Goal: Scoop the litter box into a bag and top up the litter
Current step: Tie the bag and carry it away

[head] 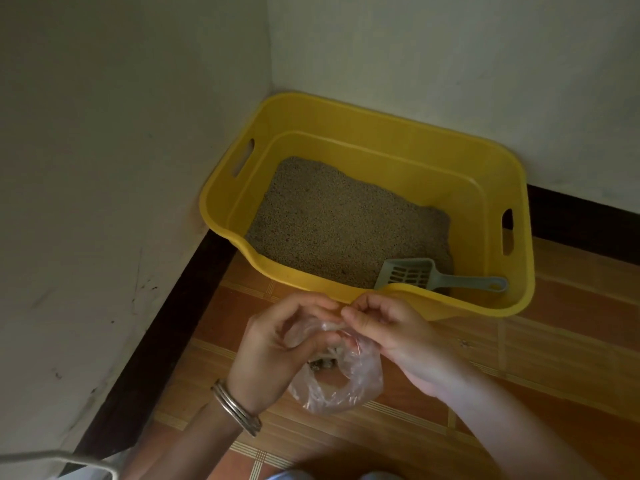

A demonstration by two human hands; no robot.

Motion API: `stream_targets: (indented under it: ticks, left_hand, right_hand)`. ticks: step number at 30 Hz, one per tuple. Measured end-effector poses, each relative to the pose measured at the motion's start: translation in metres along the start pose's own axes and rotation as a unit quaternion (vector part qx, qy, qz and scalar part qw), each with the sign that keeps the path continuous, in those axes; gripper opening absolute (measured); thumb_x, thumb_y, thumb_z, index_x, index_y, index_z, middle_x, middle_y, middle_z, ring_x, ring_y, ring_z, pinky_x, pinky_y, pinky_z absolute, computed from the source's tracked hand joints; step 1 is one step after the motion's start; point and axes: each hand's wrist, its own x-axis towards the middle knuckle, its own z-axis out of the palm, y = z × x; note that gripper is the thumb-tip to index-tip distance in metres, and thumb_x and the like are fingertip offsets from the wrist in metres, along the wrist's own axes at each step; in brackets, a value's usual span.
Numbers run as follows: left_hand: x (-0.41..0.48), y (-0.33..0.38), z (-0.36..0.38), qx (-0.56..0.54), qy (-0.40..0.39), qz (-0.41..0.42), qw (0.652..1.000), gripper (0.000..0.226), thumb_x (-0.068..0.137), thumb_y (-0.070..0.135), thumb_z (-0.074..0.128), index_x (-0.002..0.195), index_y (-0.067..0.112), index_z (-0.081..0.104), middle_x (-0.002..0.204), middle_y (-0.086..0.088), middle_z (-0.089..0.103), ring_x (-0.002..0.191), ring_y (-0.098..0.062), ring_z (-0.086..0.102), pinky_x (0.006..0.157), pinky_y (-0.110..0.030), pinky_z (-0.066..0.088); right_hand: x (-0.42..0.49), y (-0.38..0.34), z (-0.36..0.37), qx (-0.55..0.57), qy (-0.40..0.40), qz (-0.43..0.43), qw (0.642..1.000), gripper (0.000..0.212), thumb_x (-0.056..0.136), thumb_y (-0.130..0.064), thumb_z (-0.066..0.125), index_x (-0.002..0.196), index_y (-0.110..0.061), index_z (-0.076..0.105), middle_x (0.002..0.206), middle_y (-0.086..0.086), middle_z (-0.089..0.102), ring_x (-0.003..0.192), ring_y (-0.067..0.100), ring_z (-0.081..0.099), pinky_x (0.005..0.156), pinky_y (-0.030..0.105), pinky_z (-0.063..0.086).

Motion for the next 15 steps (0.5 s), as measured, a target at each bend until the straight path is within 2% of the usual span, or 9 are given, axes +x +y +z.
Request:
stream_targets:
  ticks: [4, 6, 9, 11, 13, 15]
  left_hand:
    - [0.002, 0.001, -0.003, -0.083, -0.008, -0.088, 0.993, 0.04, 0.083, 0.034, 0.061, 0.121, 0.026, 0.05, 0.082, -0.004, 0.073, 0.077, -0.02, 0.07, 0.07, -0.025, 0.054]
    - [0.003, 0.001, -0.005, -0.082, -0.026, -0.1, 0.991, 0.042, 0.079, 0.032, 0.063, 0.119, 0.022, 0.051, 0.08, -0.006, 0.073, 0.076, -0.021, 0.07, 0.07, -0.025, 0.055]
    - [0.005, 0.003, -0.008, -0.046, -0.05, -0.108, 0.992, 0.043, 0.07, 0.024, 0.075, 0.11, 0.021, 0.057, 0.08, -0.001, 0.071, 0.075, -0.017, 0.068, 0.072, -0.024, 0.053]
    - [0.004, 0.004, -0.01, -0.008, -0.048, -0.127, 0.991, 0.043, 0.065, 0.022, 0.079, 0.103, 0.024, 0.06, 0.081, 0.003, 0.069, 0.073, -0.016, 0.065, 0.071, -0.027, 0.053]
    - [0.004, 0.006, -0.01, 0.083, -0.053, -0.129, 0.987, 0.043, 0.064, 0.017, 0.083, 0.097, 0.031, 0.06, 0.084, 0.011, 0.067, 0.073, -0.013, 0.063, 0.071, -0.03, 0.053]
    - [0.005, 0.008, -0.009, 0.188, -0.062, -0.09, 0.976, 0.042, 0.066, 0.012, 0.082, 0.093, 0.034, 0.06, 0.082, 0.015, 0.066, 0.076, -0.007, 0.063, 0.069, -0.021, 0.05]
  right_hand:
    - [-0.003, 0.001, -0.004, -0.018, 0.005, -0.017, 1.0, 0.022, 0.068, -0.025, 0.07, 0.077, -0.006, 0.063, 0.067, 0.0, 0.068, 0.066, 0.009, 0.064, 0.06, 0.015, 0.048]
    - [-0.005, 0.0, -0.006, -0.044, -0.001, -0.035, 0.998, 0.024, 0.067, -0.022, 0.073, 0.079, -0.004, 0.065, 0.071, 0.003, 0.07, 0.07, 0.011, 0.067, 0.063, 0.017, 0.05]
    - [-0.007, -0.002, -0.01, -0.077, -0.014, -0.053, 0.996, 0.02, 0.064, -0.02, 0.076, 0.08, -0.01, 0.069, 0.082, 0.005, 0.072, 0.079, 0.016, 0.068, 0.07, 0.023, 0.053]
    - [-0.009, -0.004, -0.011, -0.1, -0.027, -0.068, 0.992, 0.015, 0.068, -0.014, 0.075, 0.081, -0.013, 0.069, 0.084, 0.002, 0.073, 0.081, 0.015, 0.069, 0.069, 0.02, 0.053]
    - [-0.011, -0.004, -0.01, -0.139, -0.027, -0.092, 0.986, 0.011, 0.073, -0.011, 0.073, 0.084, -0.014, 0.069, 0.082, 0.0, 0.073, 0.079, 0.012, 0.069, 0.066, 0.016, 0.051]
    - [-0.014, -0.006, -0.007, -0.173, -0.017, -0.119, 0.978, 0.008, 0.077, -0.013, 0.07, 0.085, -0.014, 0.068, 0.081, -0.002, 0.073, 0.077, 0.009, 0.069, 0.066, 0.015, 0.051]
